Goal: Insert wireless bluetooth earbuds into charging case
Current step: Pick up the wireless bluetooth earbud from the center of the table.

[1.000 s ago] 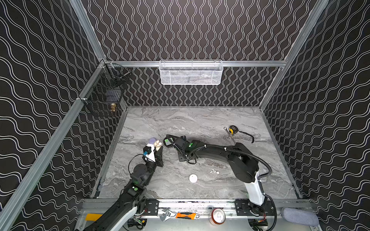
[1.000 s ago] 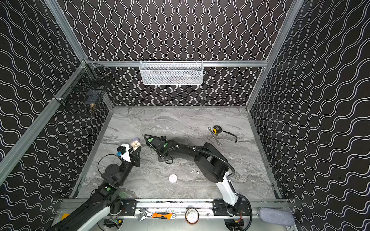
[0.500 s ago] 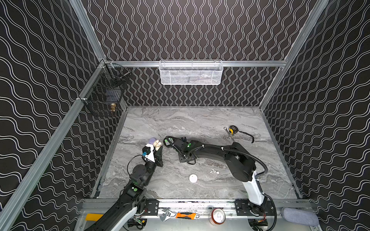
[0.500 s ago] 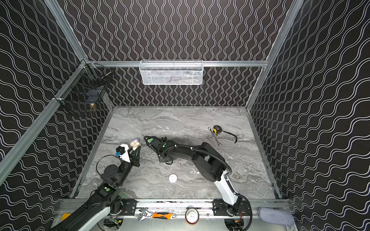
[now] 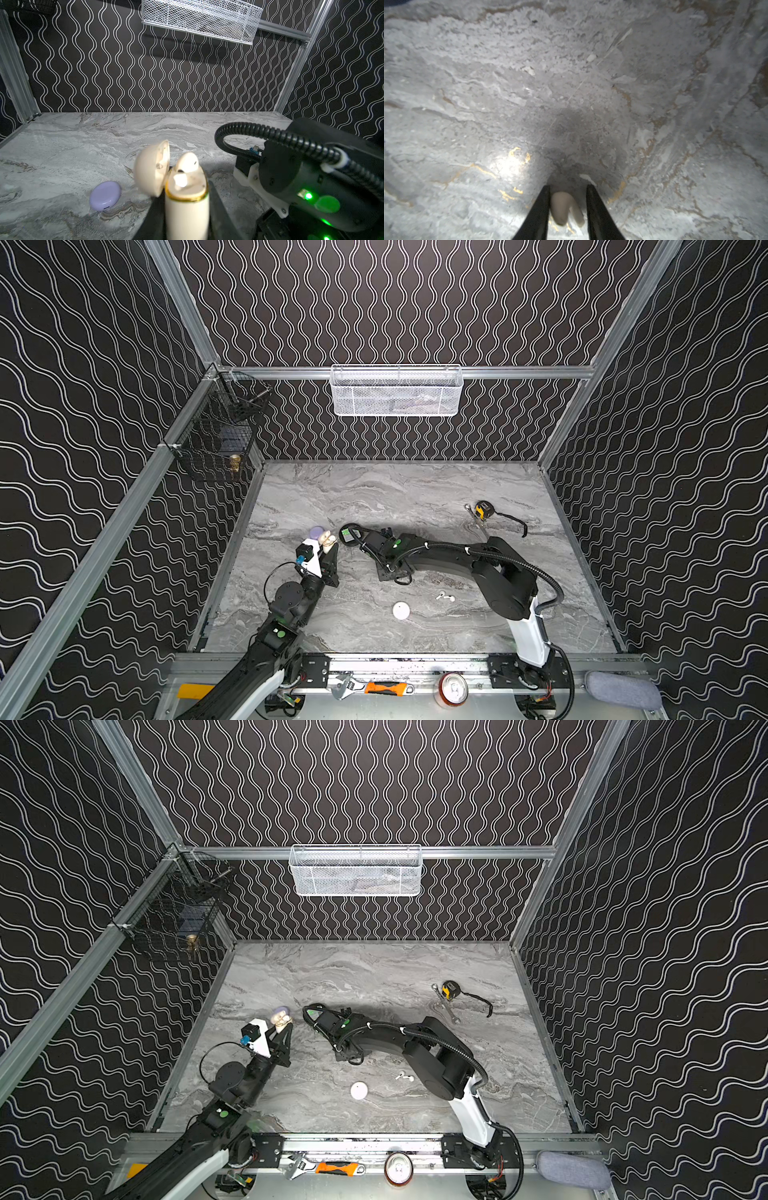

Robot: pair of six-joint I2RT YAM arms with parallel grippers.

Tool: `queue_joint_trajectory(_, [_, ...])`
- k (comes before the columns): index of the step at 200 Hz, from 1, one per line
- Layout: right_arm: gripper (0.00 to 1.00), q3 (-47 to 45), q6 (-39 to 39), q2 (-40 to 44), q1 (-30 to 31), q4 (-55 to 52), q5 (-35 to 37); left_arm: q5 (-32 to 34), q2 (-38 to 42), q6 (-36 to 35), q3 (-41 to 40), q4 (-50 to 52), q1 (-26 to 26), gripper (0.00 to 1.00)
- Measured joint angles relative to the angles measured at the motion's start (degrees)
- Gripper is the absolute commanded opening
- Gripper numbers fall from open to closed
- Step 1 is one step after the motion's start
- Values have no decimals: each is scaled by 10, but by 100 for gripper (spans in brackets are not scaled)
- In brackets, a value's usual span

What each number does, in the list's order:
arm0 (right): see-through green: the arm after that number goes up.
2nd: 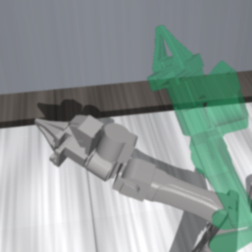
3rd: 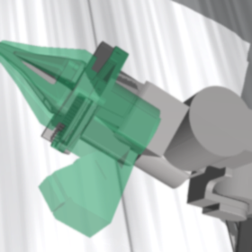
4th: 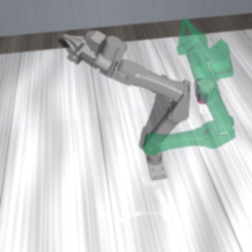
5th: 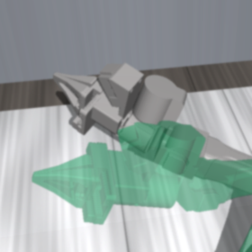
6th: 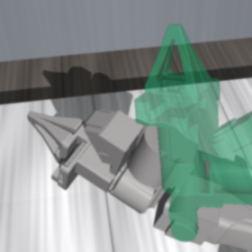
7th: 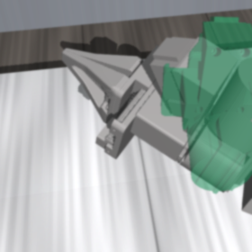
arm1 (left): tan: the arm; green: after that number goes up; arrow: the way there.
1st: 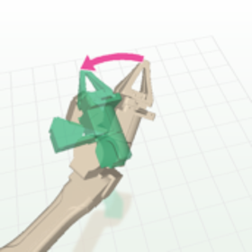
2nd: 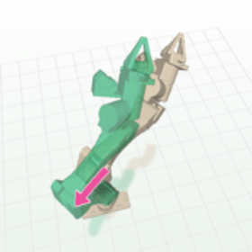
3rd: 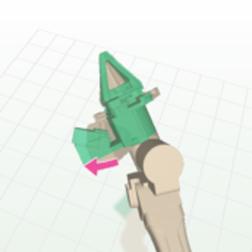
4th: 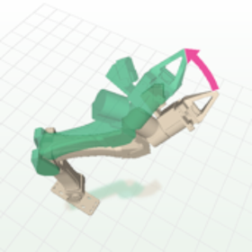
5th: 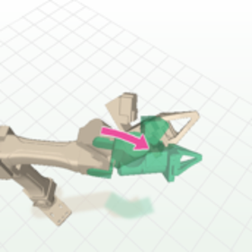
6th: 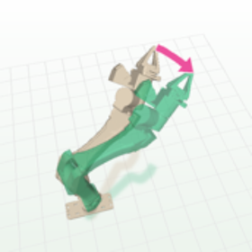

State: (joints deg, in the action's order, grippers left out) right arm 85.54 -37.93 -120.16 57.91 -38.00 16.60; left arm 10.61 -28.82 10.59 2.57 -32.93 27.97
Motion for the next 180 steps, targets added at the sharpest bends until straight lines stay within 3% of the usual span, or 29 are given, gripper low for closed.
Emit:
queue_joint_trajectory(83, [37,-16,4,15,7,-6,-34,-4,5,0,2,0,0,0])
queue_joint_trajectory(126, [31,-23,-1,18,12,-4,-35,-4,13,0,2,4,0,0])
queue_joint_trajectory(180, [35,-1,-2,1,12,-7,-16,-4,6,-1,2,5,0,0])
